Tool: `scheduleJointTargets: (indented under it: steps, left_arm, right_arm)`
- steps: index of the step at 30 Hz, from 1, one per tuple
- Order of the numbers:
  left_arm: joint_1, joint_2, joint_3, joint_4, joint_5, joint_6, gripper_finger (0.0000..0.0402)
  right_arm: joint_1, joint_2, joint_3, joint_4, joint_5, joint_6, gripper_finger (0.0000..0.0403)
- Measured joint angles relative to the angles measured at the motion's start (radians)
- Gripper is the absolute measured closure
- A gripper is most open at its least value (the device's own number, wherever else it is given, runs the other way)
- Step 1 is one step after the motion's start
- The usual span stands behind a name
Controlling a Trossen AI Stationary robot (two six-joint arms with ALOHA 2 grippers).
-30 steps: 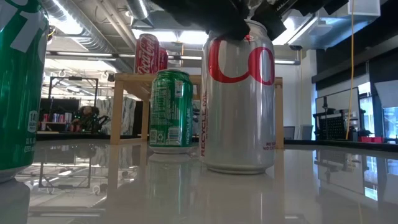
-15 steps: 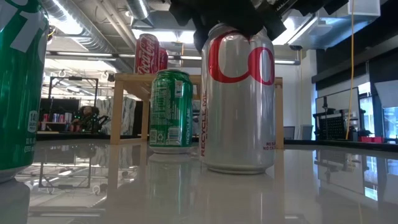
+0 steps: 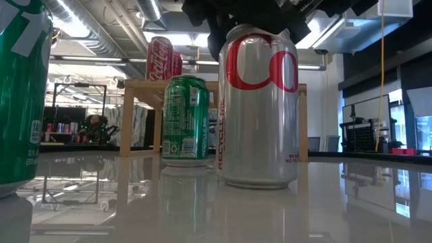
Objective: Place canned beverage on shelf
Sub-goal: Put the red silver soda can on the shelf
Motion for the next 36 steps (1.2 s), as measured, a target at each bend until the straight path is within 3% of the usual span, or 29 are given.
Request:
scheduleJointTargets:
  steps: [8,22,36]
  left_arm:
    - [0.0,0.0,0.0,0.0,0.0,0.0,0.0073]
    - [0.0,-0.001,0.0,0.0,0.002,0.011,0.0119]
    - [0.008,-0.002,0.001,-0.009,0.214,0.303,0.0143]
  right_arm:
    - [0.0,0.0,0.0,0.0,0.0,0.0,0.0017]
    - [0.0,-0.002,0.0,0.0,-0.001,0.005,0.0017]
    - [0.001,-0.104,0.0,-0.04,-0.033,-0.124,0.0017]
